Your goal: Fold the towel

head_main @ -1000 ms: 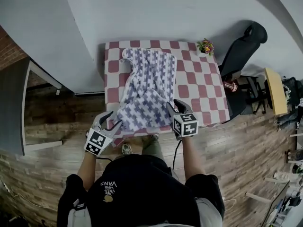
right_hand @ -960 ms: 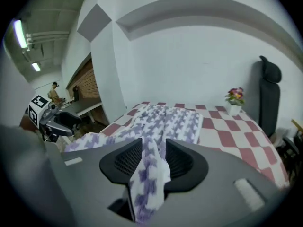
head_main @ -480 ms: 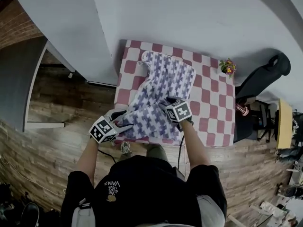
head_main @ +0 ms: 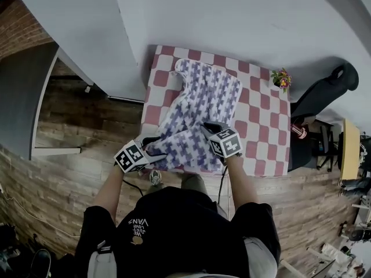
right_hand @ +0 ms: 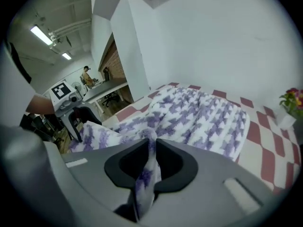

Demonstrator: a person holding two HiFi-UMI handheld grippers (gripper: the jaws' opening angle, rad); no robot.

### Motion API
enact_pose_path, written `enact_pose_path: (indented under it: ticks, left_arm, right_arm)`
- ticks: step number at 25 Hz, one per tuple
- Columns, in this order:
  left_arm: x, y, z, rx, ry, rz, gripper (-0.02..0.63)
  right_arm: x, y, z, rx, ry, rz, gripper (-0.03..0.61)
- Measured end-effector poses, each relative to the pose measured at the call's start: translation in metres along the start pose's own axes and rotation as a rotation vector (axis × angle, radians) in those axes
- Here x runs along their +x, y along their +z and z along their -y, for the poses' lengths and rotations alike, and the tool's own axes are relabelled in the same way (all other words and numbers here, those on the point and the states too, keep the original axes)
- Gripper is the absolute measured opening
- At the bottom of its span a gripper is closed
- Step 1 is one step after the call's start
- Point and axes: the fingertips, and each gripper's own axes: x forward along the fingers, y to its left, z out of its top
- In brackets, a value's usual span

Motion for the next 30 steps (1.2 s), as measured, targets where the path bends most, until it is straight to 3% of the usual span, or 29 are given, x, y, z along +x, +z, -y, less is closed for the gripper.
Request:
enact_pose_path:
  ticks: [6,14,18,22,26,28,30]
  left_arm:
    - [0.005,0.001,0.019,0.094,-0.105,-0.004,0.275]
    - [0.012,0.007,0.036,0.24,-0.229,-0.01,0.276]
    - [0.01,0.023,0.027,0.205,-0.228,0.058,0.276]
    - [0.012,0.034,0.026,0.2,-0.282,0.066,0.276]
    - [0.017,0.052,0.013,0.091,-0.303,0.114,0.276]
    - [0.027,0.05,0.018,0.11,-0.317,0.076,0.276]
    - [0.041,0.043,0.031,0.182,-0.334,0.016,0.276]
  right_arm:
    - [-0.078,0.0,-0.009,0.124,-0.124,0.223,0.046]
    - [-0.16,-0.061,-0.034,0.295,-0.348,0.364,0.045]
    - [-0.183,-0.1,-0.055,0.376,-0.435,0.382,0.044]
    - [-0.202,-0.132,-0.073,0.441,-0.499,0.382,0.044]
    - [-0.219,-0.157,-0.082,0.489,-0.557,0.383,0.044]
    - [-0.221,-0.166,-0.085,0.5,-0.57,0.378,0.044]
    - [-0.22,-0.17,-0.085,0.51,-0.573,0.385,0.044]
